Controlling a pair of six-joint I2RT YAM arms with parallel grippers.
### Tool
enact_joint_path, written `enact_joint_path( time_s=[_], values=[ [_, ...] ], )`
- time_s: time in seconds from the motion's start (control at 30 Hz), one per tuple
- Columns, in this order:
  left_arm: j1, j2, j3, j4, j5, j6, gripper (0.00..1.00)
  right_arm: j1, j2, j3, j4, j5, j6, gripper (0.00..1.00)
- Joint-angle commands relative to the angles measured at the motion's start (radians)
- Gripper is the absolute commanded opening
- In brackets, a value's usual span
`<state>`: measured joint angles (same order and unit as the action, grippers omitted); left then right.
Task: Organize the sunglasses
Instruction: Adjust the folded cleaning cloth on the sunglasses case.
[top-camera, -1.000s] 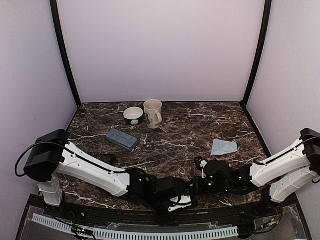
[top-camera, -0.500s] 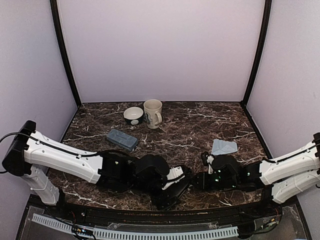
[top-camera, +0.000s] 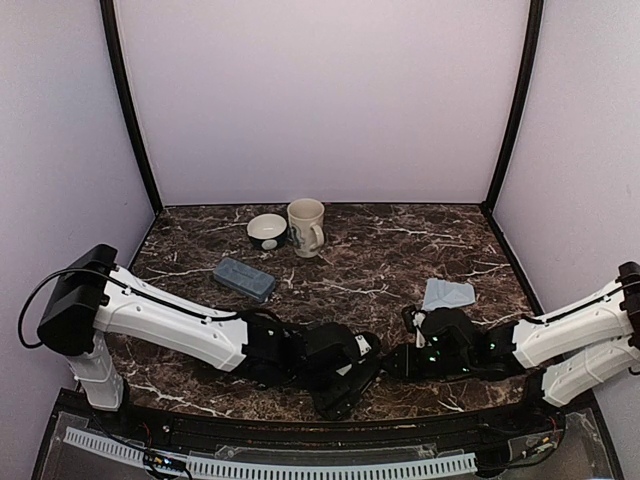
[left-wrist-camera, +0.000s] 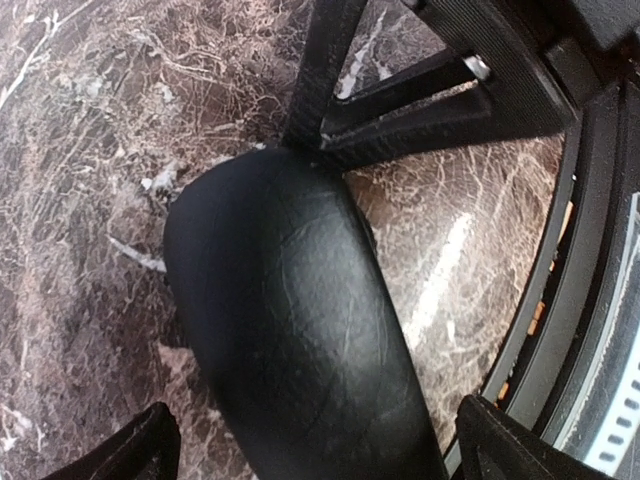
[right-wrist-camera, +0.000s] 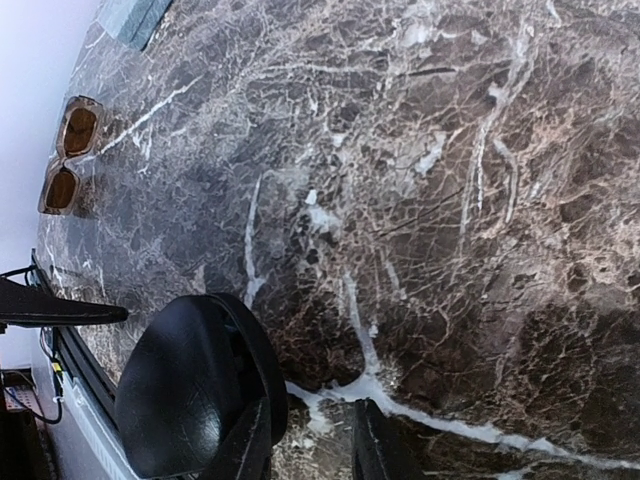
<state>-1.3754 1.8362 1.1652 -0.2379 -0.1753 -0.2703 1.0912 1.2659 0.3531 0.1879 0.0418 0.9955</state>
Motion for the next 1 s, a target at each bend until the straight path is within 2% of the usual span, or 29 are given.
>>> enact_joint_path(
  time_s=[0.0,0.1,0.17,0.27,0.37,0.47,0.6,0.67,0.73,0.83,0.87,0.97],
  values=[
    [0.018,0.048,0.054,-0.038,0.041,-0.043,0.99,-0.008,0.032,0.0,0.065,-0.039,-0.021,0.28],
    [0.023,0.06,0.049,-0.022,0.075,-0.045,0.98,-0.012,0.044,0.001,0.077,-0.046,-0.02,0.28],
    [0.028,0.07,0.055,-0.033,0.087,-0.047,0.95,-0.016,0.046,0.0,0.082,-0.046,-0.02,0.28],
    [0.038,0.08,0.061,-0.061,0.071,-0.048,0.86,-0.025,0.044,0.0,0.089,-0.048,-0.021,0.28],
    [0.062,0.081,0.056,-0.067,0.064,-0.036,0.69,-0.041,0.041,-0.009,0.117,-0.067,-0.025,0.29],
    [0.101,0.078,0.044,-0.074,0.07,-0.006,0.58,-0.07,0.033,-0.02,0.149,-0.1,-0.04,0.32],
    [0.147,0.077,0.027,-0.076,0.066,0.101,0.5,-0.113,0.019,-0.046,0.22,-0.161,-0.052,0.37],
    [0.159,0.087,0.031,-0.085,0.05,0.16,0.48,-0.134,0.015,-0.06,0.273,-0.198,-0.054,0.43],
    [0.167,0.093,0.034,-0.091,0.037,0.212,0.48,-0.152,0.011,-0.062,0.288,-0.217,-0.056,0.44],
    [0.181,0.082,0.036,-0.076,0.05,0.278,0.55,-0.182,0.014,-0.061,0.278,-0.222,-0.067,0.45],
    [0.186,0.073,0.034,-0.067,0.061,0.298,0.59,-0.195,0.018,-0.06,0.279,-0.228,-0.07,0.45],
    [0.196,0.053,0.036,-0.051,0.106,0.333,0.8,-0.233,0.041,-0.057,0.297,-0.259,-0.08,0.45]
  ],
)
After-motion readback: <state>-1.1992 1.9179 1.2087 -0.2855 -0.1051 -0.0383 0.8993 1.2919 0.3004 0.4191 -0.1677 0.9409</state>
